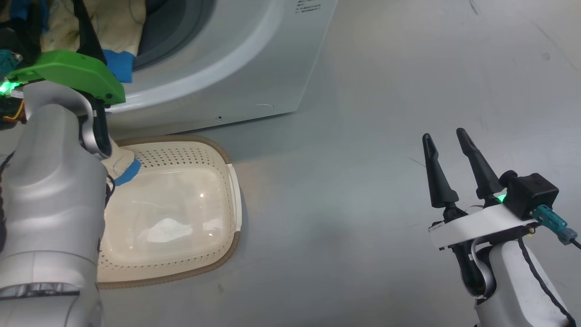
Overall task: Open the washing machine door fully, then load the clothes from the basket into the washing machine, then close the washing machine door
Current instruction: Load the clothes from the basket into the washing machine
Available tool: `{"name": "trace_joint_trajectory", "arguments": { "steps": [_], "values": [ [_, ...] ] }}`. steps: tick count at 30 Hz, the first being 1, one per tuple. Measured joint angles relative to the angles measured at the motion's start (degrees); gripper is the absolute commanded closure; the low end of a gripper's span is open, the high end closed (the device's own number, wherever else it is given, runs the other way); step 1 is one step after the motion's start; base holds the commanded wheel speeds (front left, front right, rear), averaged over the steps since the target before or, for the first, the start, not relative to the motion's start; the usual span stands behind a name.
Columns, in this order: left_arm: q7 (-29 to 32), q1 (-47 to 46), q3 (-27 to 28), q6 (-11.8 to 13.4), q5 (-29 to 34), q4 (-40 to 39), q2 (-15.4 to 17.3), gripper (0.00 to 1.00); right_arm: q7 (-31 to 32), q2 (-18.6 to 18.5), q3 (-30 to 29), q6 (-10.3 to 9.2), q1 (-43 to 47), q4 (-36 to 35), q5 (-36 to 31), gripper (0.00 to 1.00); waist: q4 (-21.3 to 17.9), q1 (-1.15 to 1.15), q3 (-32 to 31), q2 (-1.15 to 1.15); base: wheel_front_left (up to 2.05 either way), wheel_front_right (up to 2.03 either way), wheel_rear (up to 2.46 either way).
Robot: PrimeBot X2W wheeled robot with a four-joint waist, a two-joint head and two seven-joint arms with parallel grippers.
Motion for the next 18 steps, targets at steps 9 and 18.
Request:
{"name": "trace_joint_trajectory", "arguments": {
  "steps": [9, 18],
  "values": [
    [-0.01, 7.25, -1.60, -0.22, 0.33, -6.87, -2.21, 0.00, 0.00, -0.46, -1.47, 0.00, 0.00, -0.71, -0.44, 0.00, 4.90, 0.00, -0.33, 0.00, 0.00, 0.00, 0.00],
    [-0.01, 16.68, -2.69, -1.31, -0.21, -12.93, -2.35, 0.00, 0.00, -0.67, -1.30, 0.00, -0.03, -0.90, -0.60, 0.00, 8.07, 0.00, 0.35, 0.00, 0.00, 0.00, 0.00]
  ]
}}
